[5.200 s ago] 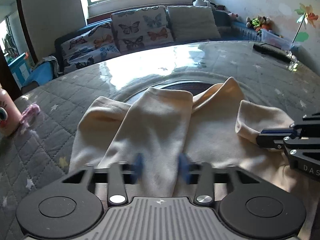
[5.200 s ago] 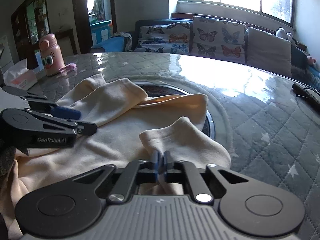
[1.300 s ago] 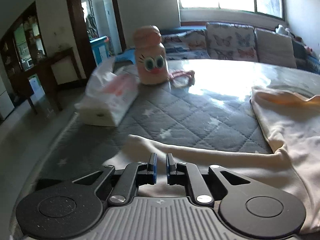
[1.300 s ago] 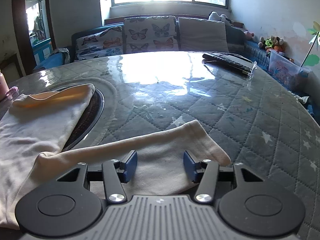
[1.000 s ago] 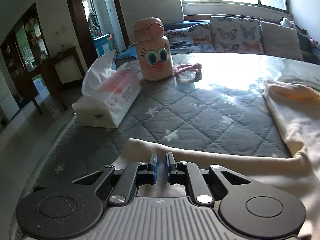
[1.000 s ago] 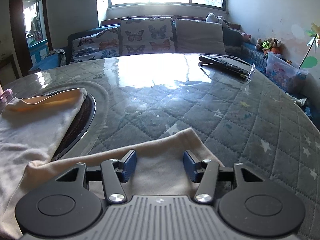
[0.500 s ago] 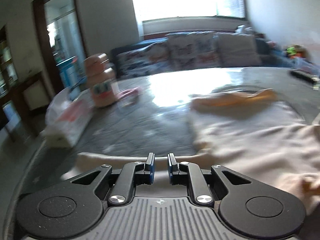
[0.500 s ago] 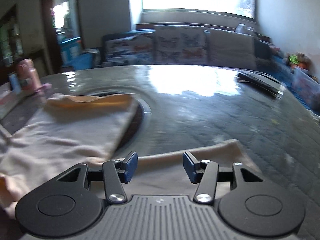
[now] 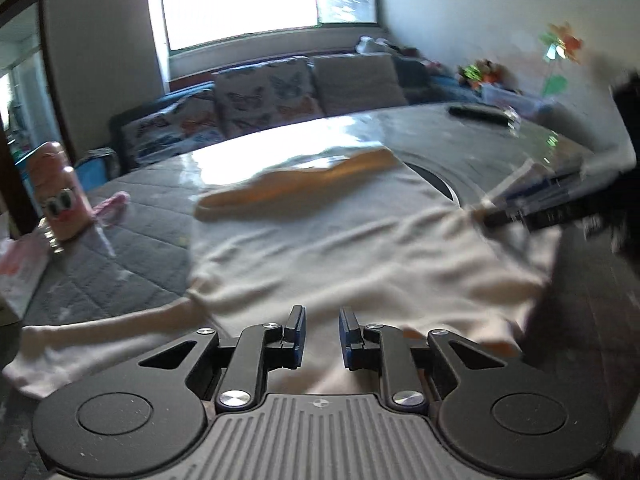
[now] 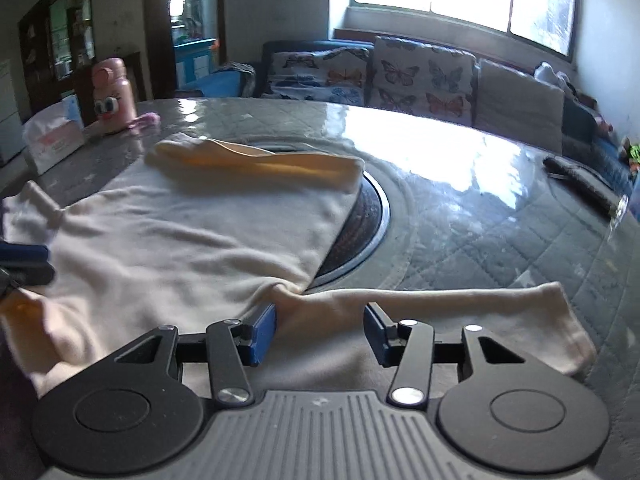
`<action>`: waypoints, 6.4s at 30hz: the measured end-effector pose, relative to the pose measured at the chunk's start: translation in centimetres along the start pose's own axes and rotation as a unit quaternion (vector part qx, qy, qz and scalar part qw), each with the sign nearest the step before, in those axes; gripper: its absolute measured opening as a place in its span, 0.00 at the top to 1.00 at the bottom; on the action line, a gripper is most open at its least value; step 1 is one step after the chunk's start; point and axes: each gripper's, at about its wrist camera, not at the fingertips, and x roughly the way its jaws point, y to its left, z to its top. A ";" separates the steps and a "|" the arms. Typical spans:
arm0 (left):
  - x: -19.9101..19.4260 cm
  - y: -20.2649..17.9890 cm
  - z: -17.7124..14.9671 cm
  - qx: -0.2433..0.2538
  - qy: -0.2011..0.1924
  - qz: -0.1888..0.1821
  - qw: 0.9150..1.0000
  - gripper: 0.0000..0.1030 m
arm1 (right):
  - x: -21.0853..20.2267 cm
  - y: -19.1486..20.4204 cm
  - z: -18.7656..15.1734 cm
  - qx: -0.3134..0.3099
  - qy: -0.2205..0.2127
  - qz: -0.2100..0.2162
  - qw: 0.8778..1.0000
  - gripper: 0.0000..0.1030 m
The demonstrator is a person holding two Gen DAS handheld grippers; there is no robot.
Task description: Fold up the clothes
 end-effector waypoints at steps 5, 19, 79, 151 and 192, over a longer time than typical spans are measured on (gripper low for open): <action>-1.6 -0.5 -0.6 0.013 -0.008 -0.012 1.000 0.69 | -2.7 1.6 -0.2 -0.028 -0.007 0.050 0.998 0.52; -2.9 -1.4 -1.8 0.035 -0.010 -0.046 0.998 0.66 | -4.4 10.2 -2.4 -0.131 0.007 0.180 0.975 0.54; 10.7 11.4 6.3 -0.101 0.049 0.080 0.990 0.57 | 10.6 -5.3 8.4 0.060 0.017 0.048 0.997 0.70; 0.4 -4.9 1.2 -0.034 -0.024 -0.013 0.999 0.06 | -1.6 -17.4 -5.7 0.206 -0.049 -0.123 0.970 0.66; -3.8 -1.1 -2.6 -0.067 -0.050 0.055 0.995 0.00 | -9.8 8.0 7.1 -0.059 -0.172 0.092 0.979 0.96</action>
